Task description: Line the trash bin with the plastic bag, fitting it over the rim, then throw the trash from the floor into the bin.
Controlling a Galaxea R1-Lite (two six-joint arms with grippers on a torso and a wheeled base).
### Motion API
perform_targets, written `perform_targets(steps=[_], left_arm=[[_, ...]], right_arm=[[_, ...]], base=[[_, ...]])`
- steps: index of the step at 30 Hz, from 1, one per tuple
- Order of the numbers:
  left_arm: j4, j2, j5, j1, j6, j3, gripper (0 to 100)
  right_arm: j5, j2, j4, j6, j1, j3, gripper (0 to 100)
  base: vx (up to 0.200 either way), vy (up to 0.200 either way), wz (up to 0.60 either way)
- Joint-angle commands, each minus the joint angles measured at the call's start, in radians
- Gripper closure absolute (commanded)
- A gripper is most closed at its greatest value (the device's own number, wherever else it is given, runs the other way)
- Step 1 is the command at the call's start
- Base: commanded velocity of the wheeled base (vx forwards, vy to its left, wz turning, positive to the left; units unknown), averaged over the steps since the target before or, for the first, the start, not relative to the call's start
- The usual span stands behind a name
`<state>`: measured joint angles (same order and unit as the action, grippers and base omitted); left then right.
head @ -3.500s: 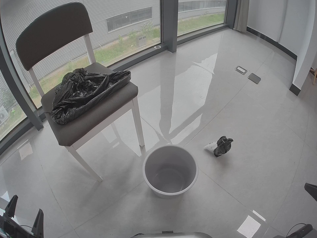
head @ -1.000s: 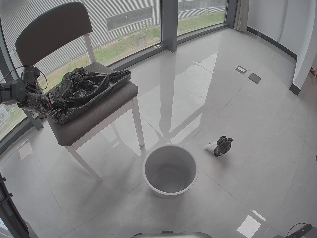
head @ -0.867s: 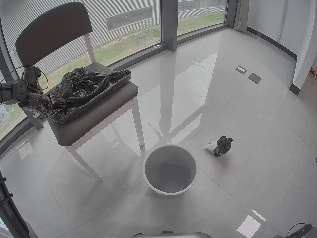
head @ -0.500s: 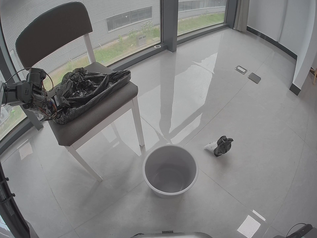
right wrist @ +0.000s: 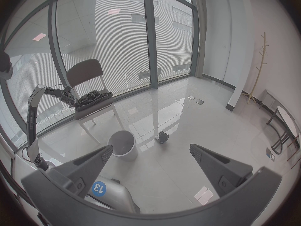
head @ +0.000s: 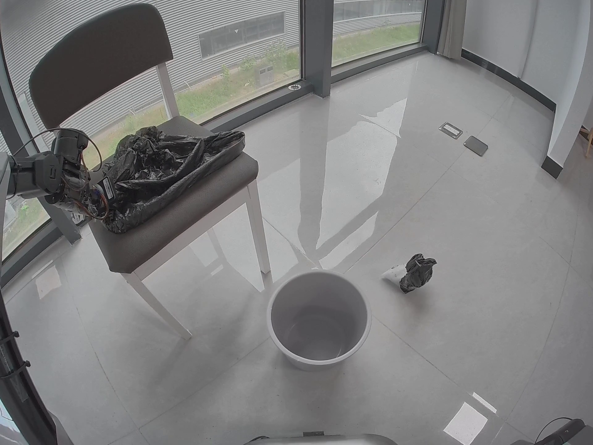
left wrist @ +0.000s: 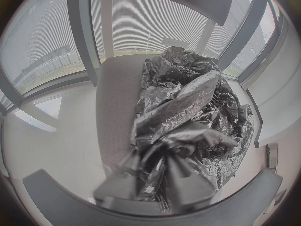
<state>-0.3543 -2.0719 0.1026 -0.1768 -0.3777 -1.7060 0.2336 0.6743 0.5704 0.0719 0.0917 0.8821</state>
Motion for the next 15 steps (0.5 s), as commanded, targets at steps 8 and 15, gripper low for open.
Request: perform_targets(steps=[8, 15], left_arm=[[0.000, 0.211, 0.008, 0.126, 0.003, 0.017, 100], [-0.003, 0.444, 0.002, 0.395, 0.069, 0.034, 100]], right_arm=[[0.001, 0.159, -0.040, -0.001, 0.000, 0.084, 0], [0.004, 0.303, -0.110, 0.008, -0.099, 0.104, 0]], base=[[0.000, 0.000, 0.00], [0.000, 0.000, 0.00]])
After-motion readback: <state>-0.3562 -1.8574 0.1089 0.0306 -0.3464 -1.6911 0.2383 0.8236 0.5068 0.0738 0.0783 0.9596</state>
